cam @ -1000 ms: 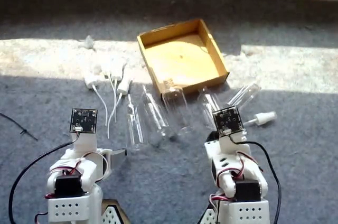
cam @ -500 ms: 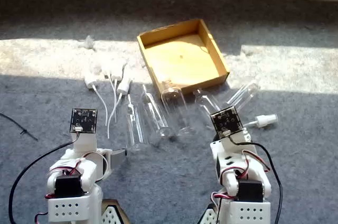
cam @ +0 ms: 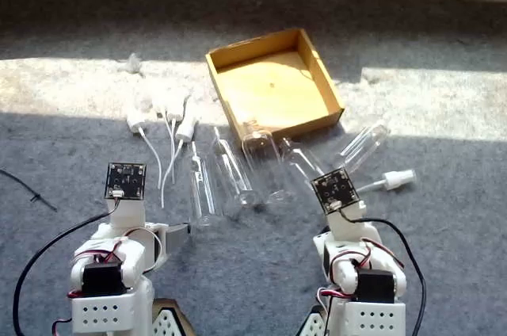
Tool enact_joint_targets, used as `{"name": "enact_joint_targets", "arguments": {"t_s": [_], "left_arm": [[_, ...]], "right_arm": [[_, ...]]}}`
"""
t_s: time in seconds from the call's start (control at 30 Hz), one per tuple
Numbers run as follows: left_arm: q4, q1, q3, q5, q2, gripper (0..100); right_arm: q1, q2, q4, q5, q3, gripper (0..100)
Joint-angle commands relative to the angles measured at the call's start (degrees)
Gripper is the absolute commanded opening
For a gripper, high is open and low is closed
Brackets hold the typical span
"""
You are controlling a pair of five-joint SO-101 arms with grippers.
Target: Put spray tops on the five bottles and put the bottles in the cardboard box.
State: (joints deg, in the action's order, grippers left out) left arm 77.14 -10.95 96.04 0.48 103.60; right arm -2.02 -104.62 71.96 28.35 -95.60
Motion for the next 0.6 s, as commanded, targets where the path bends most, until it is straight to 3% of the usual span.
{"name": "enact_joint_targets", "arguments": {"t_s": [0.0, 0.23, 0.57], "left_arm": [[0.18, -0.48, 1.10, 0.62, 0.48, 34], [0.18, -0.48, 1.10, 0.62, 0.48, 34], [0.18, -0.48, 1.10, 0.62, 0.48, 34]], "right_arm": [[0.66, -0.48, 0.48, -0.09, -0.48, 0.4], [1.01, -0.48, -5.41, 0.26, 2.42, 0.4], [10.86, -0.48, -13.49, -0.09, 7.69, 0.4]]}}
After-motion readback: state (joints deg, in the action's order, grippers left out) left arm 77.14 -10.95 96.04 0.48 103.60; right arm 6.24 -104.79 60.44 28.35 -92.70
